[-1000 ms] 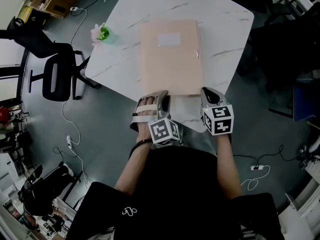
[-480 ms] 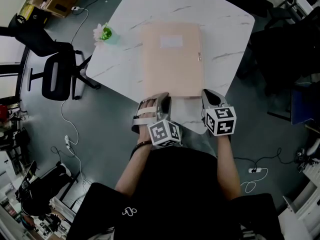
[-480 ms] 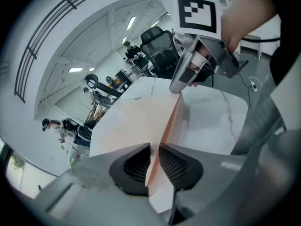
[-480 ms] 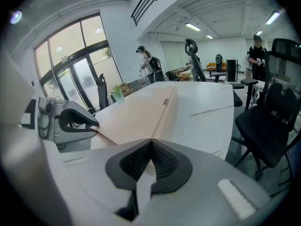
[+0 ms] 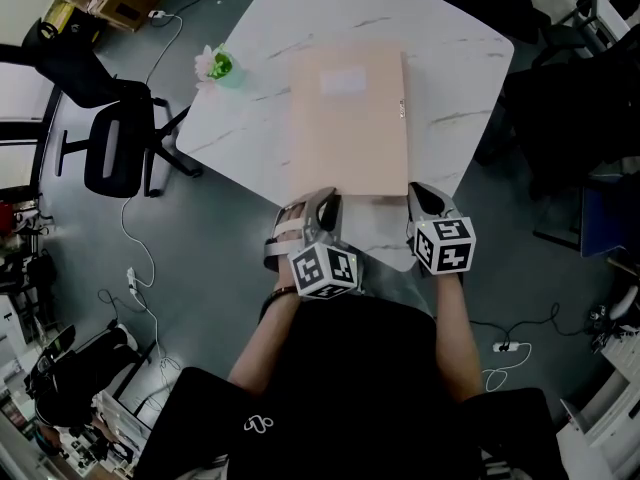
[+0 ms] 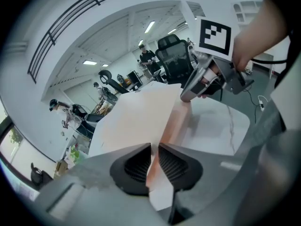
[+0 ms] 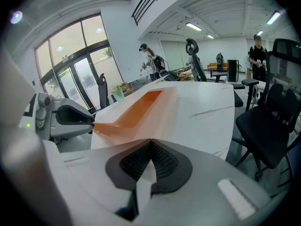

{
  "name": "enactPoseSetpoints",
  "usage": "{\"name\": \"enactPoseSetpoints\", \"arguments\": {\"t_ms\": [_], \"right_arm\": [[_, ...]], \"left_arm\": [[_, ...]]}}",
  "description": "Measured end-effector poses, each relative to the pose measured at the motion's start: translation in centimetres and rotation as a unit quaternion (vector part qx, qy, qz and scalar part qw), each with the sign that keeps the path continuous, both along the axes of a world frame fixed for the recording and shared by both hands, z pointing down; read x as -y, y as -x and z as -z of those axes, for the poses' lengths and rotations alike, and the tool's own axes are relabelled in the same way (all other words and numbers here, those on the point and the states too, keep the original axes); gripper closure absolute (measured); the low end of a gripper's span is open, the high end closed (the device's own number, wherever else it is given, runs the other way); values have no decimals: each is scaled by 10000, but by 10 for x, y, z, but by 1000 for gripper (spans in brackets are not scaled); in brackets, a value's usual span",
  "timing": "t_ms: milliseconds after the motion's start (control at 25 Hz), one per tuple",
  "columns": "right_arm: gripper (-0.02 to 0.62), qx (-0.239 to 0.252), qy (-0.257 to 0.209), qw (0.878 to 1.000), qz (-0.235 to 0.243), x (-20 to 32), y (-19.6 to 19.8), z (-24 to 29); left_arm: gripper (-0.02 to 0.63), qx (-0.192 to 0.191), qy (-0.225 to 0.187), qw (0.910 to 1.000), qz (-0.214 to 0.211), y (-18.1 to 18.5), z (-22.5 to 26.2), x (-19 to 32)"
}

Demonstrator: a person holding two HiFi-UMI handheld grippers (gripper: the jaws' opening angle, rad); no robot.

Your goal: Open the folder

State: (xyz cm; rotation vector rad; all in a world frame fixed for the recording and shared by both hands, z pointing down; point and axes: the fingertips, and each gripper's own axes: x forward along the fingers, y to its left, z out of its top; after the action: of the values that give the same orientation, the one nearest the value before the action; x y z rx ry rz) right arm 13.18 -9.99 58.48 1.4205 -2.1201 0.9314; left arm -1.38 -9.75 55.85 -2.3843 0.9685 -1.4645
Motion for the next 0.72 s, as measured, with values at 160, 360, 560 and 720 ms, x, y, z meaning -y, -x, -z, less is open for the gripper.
{"name": "enactPoseSetpoints", "arguments": {"t_ms": [160,360,560,720], "right_arm": [[595,-37,3,10000,29,0,0,0],[594,-169,-14,9998,125,0,-1,0],[594,-417,-37,9985,340,2,6,0],[594,-723,-73,9959,541,2,9,0]], "left_arm": [[552,-517,12,9979,396,7,9,0],[560,-1208,28,9874,1022,19,30,5],[563,-2040,119,9637,1717,47,34,9],[563,-2849,245,9325,2207,64,46,15]]}}
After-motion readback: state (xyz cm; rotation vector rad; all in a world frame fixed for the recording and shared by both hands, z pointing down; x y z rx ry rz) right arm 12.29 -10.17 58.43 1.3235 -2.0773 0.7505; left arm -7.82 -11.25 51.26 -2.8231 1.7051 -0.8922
